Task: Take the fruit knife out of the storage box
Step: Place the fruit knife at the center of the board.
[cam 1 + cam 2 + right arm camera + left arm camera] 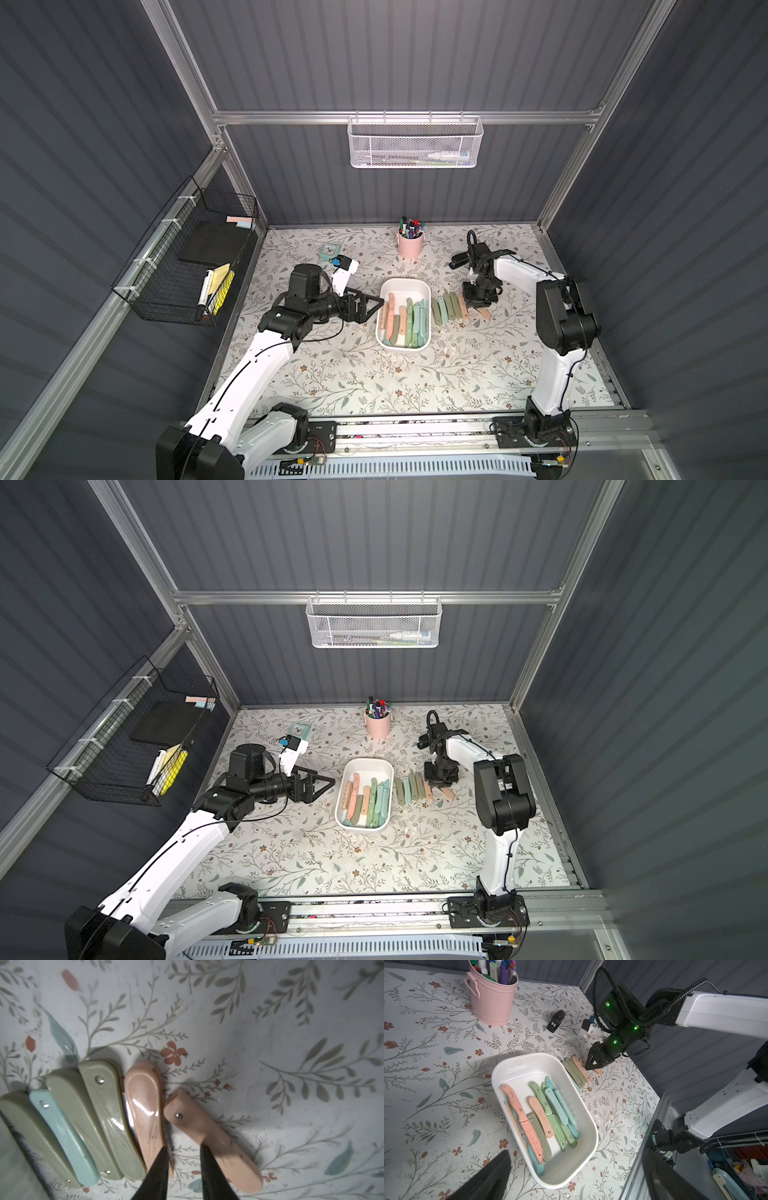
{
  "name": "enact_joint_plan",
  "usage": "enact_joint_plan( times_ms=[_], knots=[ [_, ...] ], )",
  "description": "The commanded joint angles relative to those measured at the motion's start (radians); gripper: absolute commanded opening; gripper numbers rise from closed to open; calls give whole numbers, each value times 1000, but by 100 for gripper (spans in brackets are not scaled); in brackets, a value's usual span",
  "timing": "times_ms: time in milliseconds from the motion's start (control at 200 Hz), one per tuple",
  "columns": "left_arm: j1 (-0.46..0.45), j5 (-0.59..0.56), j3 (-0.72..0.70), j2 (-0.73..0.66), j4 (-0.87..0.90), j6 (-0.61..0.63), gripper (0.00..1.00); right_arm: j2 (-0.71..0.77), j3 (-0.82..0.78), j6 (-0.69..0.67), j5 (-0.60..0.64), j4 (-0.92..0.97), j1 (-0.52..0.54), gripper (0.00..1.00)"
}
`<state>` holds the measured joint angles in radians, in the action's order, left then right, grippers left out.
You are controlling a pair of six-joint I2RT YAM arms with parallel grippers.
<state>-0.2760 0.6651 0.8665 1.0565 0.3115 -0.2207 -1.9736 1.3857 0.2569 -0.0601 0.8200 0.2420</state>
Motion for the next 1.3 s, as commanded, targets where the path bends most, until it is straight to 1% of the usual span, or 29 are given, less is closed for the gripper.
enact_joint_plan(
  times_ms=[0, 130, 240, 290, 335, 485, 780, 896, 976, 1041, 1116, 1296],
  knots=[
    [4, -5, 0, 2, 7, 12, 99, -6, 35, -18, 2, 24, -3, 30],
    [4, -8, 0, 0, 9, 11, 99, -1, 33, -8, 16, 27, -5, 31],
    [4, -14, 0, 0, 10, 12, 100, 30, 19, -26, 46, 15, -7, 39],
    [4, -16, 0, -1, 11, 12, 99, 22, 34, -46, 73, 49, -7, 43],
    [4, -18, 0, 0, 11, 12, 99, 1, 60, -64, 103, 95, -7, 46],
    [4, -21, 0, 0, 11, 12, 100, -40, 75, -84, 164, 146, -7, 47],
    [4, -33, 0, -8, 14, 13, 99, -88, 73, -87, 139, 133, -7, 47],
    [4, -37, 0, -12, 15, 14, 99, -91, 71, -75, 121, 133, -7, 43],
    [4, -38, 0, -11, 17, 14, 99, -88, 65, -64, 96, 126, -7, 35],
    [4, -38, 0, -10, 17, 12, 99, -79, 55, -52, 66, 116, -7, 31],
    [4, -39, 0, -10, 17, 13, 99, -61, 38, -33, 40, 90, -7, 29],
    [4, -41, 0, -11, 16, 14, 100, -50, 38, -7, -1, 50, -7, 29]
  ],
)
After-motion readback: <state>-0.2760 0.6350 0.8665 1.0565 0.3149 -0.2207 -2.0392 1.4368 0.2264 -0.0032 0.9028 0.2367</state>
